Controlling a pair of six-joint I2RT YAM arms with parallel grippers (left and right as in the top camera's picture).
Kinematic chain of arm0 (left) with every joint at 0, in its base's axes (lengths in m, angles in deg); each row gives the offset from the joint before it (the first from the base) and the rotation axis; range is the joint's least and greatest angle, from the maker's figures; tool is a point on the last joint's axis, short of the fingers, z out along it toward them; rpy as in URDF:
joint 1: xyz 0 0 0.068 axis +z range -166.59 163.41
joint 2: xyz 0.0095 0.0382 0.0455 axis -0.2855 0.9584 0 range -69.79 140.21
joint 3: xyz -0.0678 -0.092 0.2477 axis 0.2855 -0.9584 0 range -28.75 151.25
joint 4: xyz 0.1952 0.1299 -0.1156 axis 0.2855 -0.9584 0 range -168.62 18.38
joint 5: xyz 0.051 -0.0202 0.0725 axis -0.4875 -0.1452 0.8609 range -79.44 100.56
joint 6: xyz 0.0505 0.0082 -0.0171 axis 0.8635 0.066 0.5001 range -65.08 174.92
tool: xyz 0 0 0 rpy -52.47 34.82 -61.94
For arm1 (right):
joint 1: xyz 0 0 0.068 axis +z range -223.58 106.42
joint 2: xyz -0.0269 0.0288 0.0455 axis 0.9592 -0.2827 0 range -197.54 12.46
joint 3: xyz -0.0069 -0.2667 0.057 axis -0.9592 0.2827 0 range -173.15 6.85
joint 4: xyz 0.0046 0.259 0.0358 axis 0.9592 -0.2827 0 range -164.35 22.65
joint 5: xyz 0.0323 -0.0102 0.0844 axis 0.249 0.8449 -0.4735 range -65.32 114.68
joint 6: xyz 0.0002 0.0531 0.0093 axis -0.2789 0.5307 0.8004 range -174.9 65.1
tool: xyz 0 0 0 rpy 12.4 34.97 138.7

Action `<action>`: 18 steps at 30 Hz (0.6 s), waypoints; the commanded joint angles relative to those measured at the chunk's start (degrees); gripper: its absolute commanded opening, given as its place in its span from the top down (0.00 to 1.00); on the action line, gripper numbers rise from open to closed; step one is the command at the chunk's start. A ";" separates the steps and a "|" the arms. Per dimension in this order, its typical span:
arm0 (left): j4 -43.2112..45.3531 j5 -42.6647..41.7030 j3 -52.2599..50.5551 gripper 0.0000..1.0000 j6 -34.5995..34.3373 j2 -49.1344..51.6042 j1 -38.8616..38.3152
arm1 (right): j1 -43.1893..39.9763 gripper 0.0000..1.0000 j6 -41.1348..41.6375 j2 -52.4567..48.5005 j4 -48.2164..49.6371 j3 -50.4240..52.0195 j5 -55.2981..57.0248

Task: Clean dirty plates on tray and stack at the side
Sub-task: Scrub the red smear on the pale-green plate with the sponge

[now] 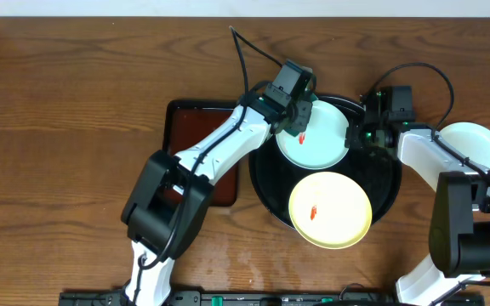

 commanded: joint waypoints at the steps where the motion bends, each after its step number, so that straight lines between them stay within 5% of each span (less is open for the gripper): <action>1: -0.85 -0.15 -0.02 0.93 0.52 1.79 0.02 | -0.44 0.99 -0.66 -1.57 -0.15 -0.70 -0.31; 18: -0.94 -0.13 -0.07 0.92 -3.89 7.43 -0.50 | -0.24 0.99 -0.61 -1.57 -0.17 -0.70 -0.31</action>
